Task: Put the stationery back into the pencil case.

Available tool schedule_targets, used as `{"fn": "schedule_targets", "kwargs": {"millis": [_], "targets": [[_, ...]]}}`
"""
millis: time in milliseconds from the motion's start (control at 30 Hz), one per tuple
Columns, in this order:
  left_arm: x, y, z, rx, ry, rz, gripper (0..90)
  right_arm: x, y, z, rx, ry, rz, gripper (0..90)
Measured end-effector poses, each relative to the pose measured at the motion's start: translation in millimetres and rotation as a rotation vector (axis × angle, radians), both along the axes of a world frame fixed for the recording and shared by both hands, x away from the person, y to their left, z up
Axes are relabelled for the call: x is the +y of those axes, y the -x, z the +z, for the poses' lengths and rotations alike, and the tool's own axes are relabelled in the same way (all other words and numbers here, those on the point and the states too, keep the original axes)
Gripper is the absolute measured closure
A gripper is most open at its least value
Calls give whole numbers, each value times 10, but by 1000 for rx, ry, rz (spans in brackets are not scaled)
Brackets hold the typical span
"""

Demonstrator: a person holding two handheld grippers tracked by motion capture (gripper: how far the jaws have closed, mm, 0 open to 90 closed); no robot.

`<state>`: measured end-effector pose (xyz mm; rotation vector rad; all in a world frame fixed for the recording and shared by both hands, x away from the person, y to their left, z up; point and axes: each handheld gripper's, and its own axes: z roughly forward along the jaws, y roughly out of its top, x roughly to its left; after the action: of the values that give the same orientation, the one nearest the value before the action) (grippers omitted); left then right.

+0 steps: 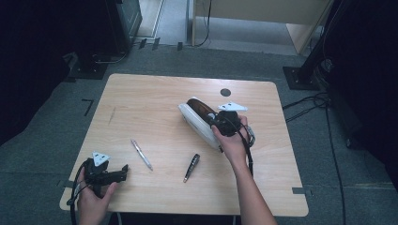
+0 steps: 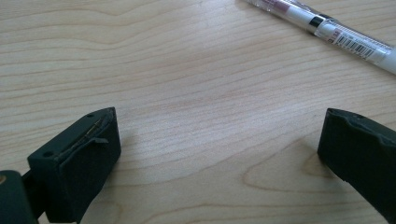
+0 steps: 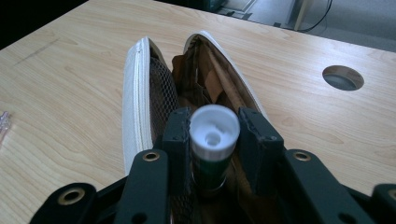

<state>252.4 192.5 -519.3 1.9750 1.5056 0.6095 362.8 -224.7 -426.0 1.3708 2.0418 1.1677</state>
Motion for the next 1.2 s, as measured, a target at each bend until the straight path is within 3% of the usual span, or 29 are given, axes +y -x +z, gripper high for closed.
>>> {"fn": "schedule_targets", "kwargs": {"millis": [400, 633, 933, 1200], "targets": [[-1, 0, 0, 0, 0, 0, 0, -49, 33, 101, -26, -20, -5, 797], [-2, 0, 0, -1, 0, 0, 0, -61, 155, 158, -53, -24, 1, 802], [-1, 0, 0, -1, -1, -1, 0, -73, 441, 246, -71, -48, 9, 690], [-1, 0, 0, -1, 0, 0, 0, -25, 711, 262, -73, -52, -13, 510]]}}
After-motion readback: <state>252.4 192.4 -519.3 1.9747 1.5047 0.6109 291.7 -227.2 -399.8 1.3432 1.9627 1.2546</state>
